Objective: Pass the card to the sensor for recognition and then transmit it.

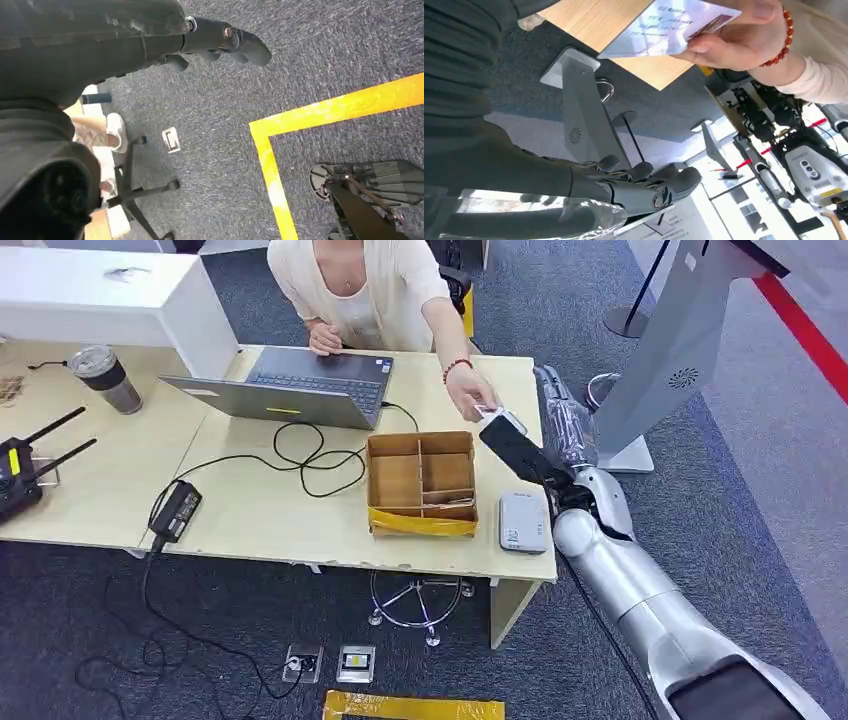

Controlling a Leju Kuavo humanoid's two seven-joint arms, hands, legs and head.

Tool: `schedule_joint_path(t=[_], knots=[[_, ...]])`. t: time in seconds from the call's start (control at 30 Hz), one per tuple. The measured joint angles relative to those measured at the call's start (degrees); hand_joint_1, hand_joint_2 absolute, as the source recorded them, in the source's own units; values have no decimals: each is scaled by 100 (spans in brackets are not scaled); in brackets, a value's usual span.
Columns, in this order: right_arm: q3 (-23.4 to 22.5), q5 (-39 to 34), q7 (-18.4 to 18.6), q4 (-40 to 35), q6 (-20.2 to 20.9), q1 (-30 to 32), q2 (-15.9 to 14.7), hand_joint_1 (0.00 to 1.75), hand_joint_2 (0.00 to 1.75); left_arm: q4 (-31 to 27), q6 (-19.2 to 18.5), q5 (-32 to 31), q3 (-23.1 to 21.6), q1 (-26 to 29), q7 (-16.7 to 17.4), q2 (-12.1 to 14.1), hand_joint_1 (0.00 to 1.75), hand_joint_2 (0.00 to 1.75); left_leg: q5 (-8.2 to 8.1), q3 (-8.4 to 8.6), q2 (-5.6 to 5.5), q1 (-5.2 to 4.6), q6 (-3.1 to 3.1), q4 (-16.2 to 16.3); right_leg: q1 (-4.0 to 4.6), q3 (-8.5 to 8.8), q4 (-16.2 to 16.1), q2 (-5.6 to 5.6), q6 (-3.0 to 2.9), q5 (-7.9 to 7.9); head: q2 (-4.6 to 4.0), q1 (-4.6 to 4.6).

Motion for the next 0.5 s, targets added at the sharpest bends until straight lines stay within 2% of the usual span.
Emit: schedule_joint_path(t=[0.33, 0.47, 0.5], knots=[[9, 2, 26, 22, -4, -1, 22, 0, 175, 0, 2, 2, 0, 0, 0, 0, 0, 0, 0, 0, 0, 0, 0, 0, 0, 0, 0, 0, 0, 0, 0, 2], [81, 109, 157, 262, 9, -62, 170, 0, 175, 0, 37, 105, -50, 4, 44, 0, 0, 0, 0, 0, 0, 0, 0, 0, 0, 1, 0, 0, 0, 0, 0, 2], [92, 173, 140, 339, 57, -96, 293, 0, 175, 0, 57, 162, -59, 4, 61, -4, 0, 0, 0, 0, 0, 0, 0, 0, 0, 0, 0, -2, 0, 0, 0, 0]])
